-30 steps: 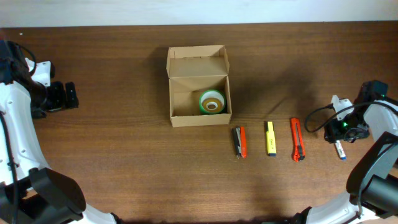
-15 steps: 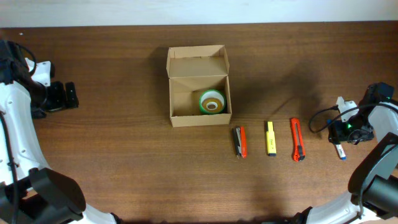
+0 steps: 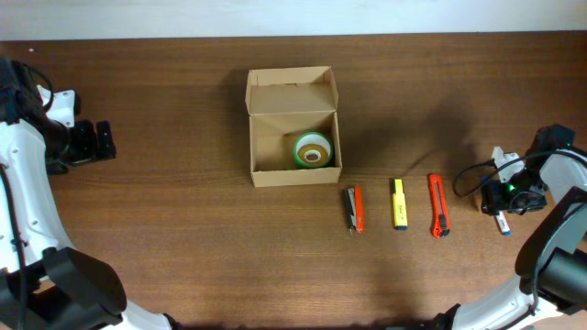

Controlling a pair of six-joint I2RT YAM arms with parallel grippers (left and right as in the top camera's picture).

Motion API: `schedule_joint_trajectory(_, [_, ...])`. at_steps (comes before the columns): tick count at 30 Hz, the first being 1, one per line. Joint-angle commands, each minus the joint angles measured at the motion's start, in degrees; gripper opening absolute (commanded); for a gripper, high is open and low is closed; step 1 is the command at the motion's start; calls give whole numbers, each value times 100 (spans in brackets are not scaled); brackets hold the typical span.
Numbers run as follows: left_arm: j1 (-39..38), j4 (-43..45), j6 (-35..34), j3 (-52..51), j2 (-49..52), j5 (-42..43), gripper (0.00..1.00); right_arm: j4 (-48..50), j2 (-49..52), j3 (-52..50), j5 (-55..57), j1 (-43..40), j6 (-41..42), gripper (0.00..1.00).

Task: Pack container
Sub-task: 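Grasp the blue marker with the right gripper and lift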

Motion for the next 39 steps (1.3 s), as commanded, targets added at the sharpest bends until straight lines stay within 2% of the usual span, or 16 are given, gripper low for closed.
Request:
schedule_joint_trajectory(1, [15,13,94,-4,-57,81,100,15,90,11,50,-37,72,49])
schedule_joint_trajectory(3, [15,13,94,-4,-57,81,100,17,101,11,50,-37,70,44])
schedule_joint_trajectory(19, [15,13,94,-4,-57,81,100,79,289,11,50,-37,116,45])
schedule_joint_trajectory(21, [15,13,94,-4,-57,81,100,81,289,11,48,-37,116,35])
schedule_joint_trajectory(23, [15,13,94,-4,-57,81,100,105,289,11,50,-37,184,14])
schedule_joint_trajectory(24, [15,13,94,-4,-57,81,100,120,289,11,48,-37,225,10])
schedule_joint_trajectory(28, [15,13,94,-4,-57,81,100,197,289,11,44,-37,468,3])
schedule_joint_trajectory(39, [15,13,94,-4,-57,81,100,92,286,326,-938,-35,977,4])
